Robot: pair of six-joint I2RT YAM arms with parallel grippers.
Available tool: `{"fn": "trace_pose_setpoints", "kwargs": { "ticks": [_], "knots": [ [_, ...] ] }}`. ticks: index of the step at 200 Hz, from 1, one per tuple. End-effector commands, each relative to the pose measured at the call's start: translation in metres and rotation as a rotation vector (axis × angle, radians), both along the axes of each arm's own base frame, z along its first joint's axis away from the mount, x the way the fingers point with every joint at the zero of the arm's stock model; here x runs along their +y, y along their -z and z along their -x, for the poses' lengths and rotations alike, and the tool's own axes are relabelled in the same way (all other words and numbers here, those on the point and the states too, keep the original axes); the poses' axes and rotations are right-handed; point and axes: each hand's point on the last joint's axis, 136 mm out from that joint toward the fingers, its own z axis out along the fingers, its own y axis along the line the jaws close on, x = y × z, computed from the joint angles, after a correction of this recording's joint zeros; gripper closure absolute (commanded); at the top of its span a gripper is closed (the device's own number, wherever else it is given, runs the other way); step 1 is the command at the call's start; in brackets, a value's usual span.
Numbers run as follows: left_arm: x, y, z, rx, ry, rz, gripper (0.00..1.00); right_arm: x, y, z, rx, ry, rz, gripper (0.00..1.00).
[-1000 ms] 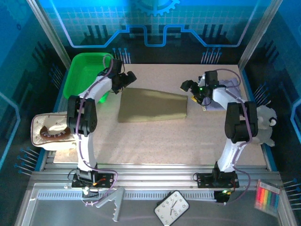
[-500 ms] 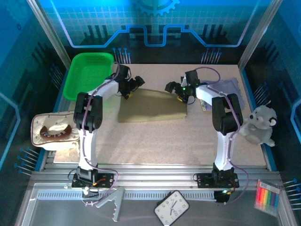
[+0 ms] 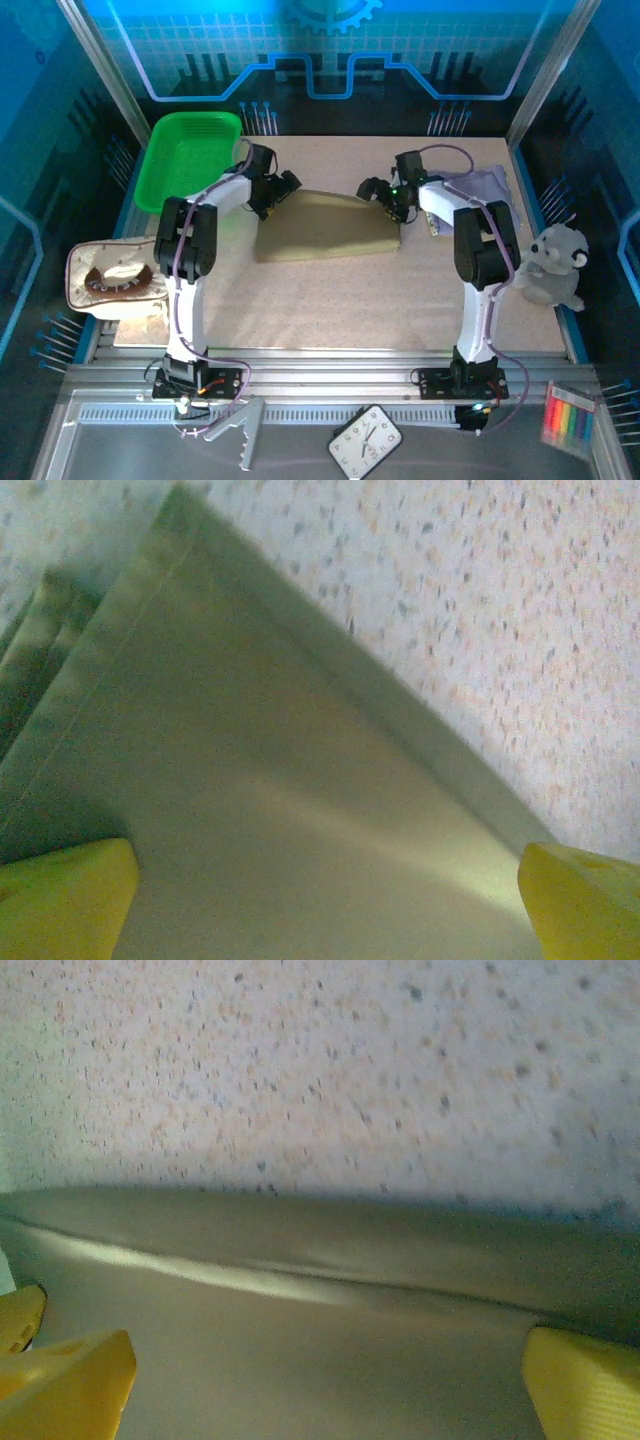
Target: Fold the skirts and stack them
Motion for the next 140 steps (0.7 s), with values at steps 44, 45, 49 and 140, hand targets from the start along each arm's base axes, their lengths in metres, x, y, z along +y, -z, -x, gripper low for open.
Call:
{"fn": "trace_pose_setpoints", "kwargs": {
  "ticks": [44, 45, 49, 140],
  "knots": [
    [-0.067, -0.076, 0.066, -0.068, -0.002, 0.368, 0.01, 0.034, -0.047, 0.069, 0.055, 0.028, -0.236, 0.00],
    [-0.068, -0.075, 0.067, -0.069, -0.003, 0.373, 0.01, 0.035, -0.047, 0.069, 0.056, 0.030, -0.242, 0.00],
    [-0.070, -0.074, 0.069, -0.066, -0.017, 0.398, 0.01, 0.039, -0.049, 0.071, 0.052, 0.029, -0.267, 0.00],
    [-0.068, -0.014, 0.098, 0.052, -0.207, 0.503, 0.01, 0.084, -0.012, 0.079, 0.129, 0.106, -0.378, 0.00]
  ]
}}
